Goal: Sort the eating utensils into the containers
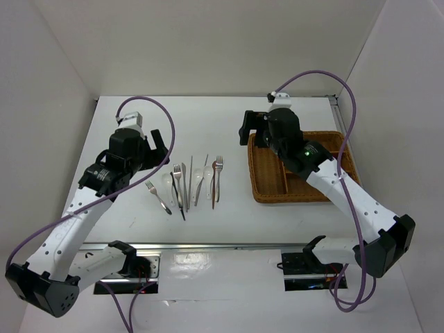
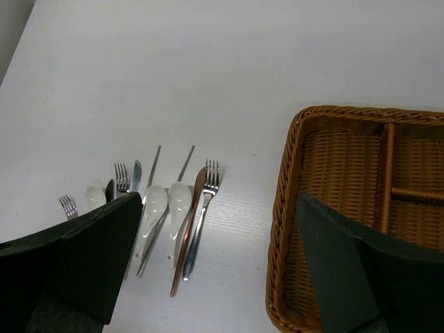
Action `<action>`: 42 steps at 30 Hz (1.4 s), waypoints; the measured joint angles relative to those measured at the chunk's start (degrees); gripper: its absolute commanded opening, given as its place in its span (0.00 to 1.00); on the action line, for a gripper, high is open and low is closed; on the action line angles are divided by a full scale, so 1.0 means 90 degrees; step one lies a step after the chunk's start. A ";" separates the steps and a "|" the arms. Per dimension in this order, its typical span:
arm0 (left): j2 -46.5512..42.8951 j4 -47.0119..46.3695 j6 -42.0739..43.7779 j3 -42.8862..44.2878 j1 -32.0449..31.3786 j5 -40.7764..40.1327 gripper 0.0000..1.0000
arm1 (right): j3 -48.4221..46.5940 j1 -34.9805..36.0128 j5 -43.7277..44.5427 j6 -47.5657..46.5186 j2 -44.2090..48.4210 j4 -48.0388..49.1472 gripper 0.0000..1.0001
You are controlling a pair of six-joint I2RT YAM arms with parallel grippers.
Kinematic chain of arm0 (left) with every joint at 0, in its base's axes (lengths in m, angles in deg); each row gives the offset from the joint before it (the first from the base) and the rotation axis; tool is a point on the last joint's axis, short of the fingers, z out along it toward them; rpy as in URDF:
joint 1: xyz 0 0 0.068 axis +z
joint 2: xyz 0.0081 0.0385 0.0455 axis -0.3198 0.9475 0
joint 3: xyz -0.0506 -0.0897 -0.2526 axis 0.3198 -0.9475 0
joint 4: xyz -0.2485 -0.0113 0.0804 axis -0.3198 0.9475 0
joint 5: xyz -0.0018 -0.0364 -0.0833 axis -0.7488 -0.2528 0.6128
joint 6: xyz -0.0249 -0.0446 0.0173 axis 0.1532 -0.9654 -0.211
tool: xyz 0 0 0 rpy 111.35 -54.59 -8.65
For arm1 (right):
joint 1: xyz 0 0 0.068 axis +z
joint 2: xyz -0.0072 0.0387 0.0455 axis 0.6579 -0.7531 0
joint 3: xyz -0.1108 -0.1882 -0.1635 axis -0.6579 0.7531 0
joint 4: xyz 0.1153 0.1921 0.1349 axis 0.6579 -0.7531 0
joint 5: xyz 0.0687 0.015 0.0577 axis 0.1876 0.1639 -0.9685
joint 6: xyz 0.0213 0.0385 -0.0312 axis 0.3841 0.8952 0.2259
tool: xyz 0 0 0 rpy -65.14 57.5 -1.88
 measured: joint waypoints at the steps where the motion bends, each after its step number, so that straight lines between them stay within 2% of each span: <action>1: 0.0000 0.0002 0.0002 0.0000 0.0000 0.0012 1.00 | 0.0007 0.0000 -0.0036 0.0007 0.0007 -0.0002 1.00; 17: -0.0333 0.0304 -0.0340 -0.0272 0.0000 0.0551 1.00 | 0.0206 -0.0359 -0.0022 0.0770 0.0117 -0.0549 1.00; 19: -0.0350 0.0362 -0.0457 -0.0464 0.0000 0.0622 0.91 | 0.0355 -0.0357 -0.0148 0.0833 0.0165 -0.0610 1.00; 30: -0.1202 0.0639 -0.0913 -0.1598 0.0000 0.0852 0.95 | 0.0741 -0.0357 -0.1542 0.0755 0.0185 -0.0651 1.00; 32: -0.1175 0.0561 -0.1005 -0.1795 0.0022 0.0852 0.95 | 0.0806 -0.0357 -0.1792 0.0736 0.0185 -0.0607 1.00; 35: -0.0933 0.0328 -0.1018 -0.2098 0.0070 0.0855 0.89 | 0.0899 -0.0357 -0.2033 0.0729 0.0185 -0.0544 1.00; 42: -0.0253 -0.0792 -0.0996 -0.2674 0.0563 0.0957 0.80 | 0.0967 -0.0357 -0.2307 0.0619 0.0134 -0.0289 1.00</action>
